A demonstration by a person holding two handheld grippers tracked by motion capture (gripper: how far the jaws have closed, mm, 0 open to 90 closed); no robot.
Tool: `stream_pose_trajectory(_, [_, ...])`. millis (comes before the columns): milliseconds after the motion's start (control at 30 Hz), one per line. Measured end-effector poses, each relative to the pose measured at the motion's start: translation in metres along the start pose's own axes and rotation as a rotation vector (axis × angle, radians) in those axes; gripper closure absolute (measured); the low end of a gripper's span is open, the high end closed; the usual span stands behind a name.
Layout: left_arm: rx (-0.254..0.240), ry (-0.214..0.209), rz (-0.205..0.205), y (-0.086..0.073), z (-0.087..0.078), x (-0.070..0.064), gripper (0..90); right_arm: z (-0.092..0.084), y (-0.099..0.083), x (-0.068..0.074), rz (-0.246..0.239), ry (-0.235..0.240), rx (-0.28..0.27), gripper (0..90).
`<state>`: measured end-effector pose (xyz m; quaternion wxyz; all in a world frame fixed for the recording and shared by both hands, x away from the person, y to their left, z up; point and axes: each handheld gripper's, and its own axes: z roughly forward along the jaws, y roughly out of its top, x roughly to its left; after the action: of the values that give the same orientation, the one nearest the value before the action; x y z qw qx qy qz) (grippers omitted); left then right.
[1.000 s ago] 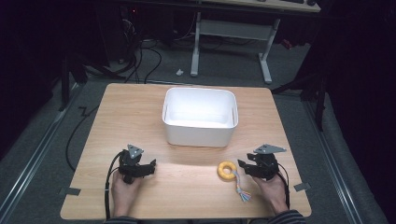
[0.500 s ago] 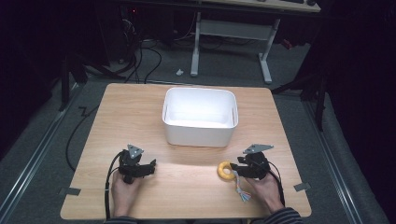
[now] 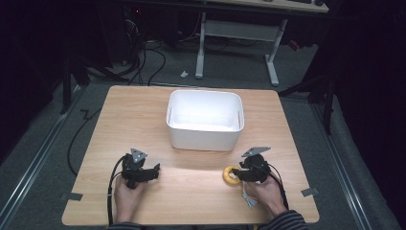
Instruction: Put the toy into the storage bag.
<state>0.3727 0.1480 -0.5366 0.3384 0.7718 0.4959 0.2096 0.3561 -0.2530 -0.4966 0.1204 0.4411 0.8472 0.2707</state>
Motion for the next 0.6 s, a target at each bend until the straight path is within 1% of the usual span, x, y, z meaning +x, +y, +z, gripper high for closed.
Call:
stream_pose_trajectory(67, [0.000, 0.000, 0.000, 0.000, 0.000, 0.000, 17.0, 0.002, 0.000, 0.001, -0.001, -0.003, 0.020, 55.1])
stream_pose_trajectory(167, [0.000, 0.000, 0.000, 0.000, 0.000, 0.000, 17.0, 0.004, 0.001, 0.000, 0.002, 0.000, 0.035, 55.3])
stream_pose_trajectory(400, [0.000, 0.000, 0.000, 0.000, 0.000, 0.000, 17.0, 0.008, 0.004, 0.001, -0.009, 0.000, 0.075, 56.4])
stream_pose_trajectory(600, [0.000, -0.001, 0.000, 0.000, 0.000, 0.000, 16.9, 0.011, 0.004, -0.001, -0.003, 0.010, 0.089, 59.0])
